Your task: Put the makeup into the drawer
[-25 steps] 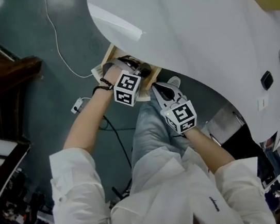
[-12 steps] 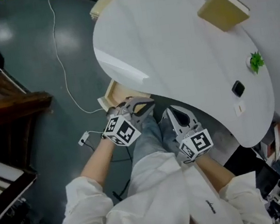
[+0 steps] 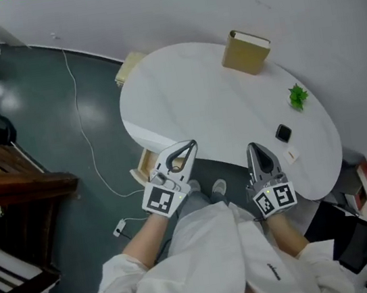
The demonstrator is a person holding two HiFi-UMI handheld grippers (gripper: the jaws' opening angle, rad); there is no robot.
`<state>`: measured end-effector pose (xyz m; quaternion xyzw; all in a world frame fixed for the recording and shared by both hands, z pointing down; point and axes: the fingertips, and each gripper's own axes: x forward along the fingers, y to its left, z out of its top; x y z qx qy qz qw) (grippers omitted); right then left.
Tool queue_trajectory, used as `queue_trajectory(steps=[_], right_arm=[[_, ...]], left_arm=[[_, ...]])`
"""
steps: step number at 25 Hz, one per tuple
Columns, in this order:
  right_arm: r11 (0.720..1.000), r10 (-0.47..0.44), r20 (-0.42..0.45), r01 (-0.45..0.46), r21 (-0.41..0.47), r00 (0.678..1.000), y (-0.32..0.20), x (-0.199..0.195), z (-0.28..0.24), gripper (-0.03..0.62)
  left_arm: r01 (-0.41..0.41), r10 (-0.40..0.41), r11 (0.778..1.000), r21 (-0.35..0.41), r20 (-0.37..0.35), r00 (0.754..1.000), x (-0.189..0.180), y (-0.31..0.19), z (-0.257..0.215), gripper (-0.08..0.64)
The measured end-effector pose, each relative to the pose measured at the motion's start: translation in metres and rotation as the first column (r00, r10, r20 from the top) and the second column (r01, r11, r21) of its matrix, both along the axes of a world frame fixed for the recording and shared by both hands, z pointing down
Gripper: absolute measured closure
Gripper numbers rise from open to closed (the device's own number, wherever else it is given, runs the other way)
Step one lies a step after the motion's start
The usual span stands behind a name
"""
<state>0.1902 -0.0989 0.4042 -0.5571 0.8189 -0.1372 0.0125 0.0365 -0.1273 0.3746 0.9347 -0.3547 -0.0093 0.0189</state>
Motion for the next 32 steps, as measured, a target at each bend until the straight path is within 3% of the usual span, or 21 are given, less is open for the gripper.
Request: queue_trajectory(steps=[6, 17, 23, 32], right_arm=[[0.976, 0.175, -0.014, -0.171, 0.138, 0.985, 0.015, 0.077, -0.061, 0.575], [0.879, 0.384, -0.02, -0.36, 0.312, 0.923, 0.049, 0.175, -0.129, 0.575], [0.844, 0.438, -0.003, -0.411, 0.344, 0.899, 0.057, 0.2, -0.143, 0.575], [0.83, 0.456, 0.008, -0.428, 0.356, 0.89, 0.054, 0.206, -0.151, 0.575]], left_arm=[[-0.003, 0.006, 0.995, 0.1, -0.03, 1.0, 0.018, -0.005, -0.067, 0.535], [0.044, -0.026, 0.968, 0.246, -0.079, 0.997, 0.033, -0.015, -0.145, 0.535], [0.071, -0.052, 0.96, 0.273, -0.076, 0.996, 0.025, -0.021, -0.155, 0.535], [0.089, -0.074, 0.958, 0.272, -0.064, 0.995, 0.016, -0.031, -0.157, 0.535]])
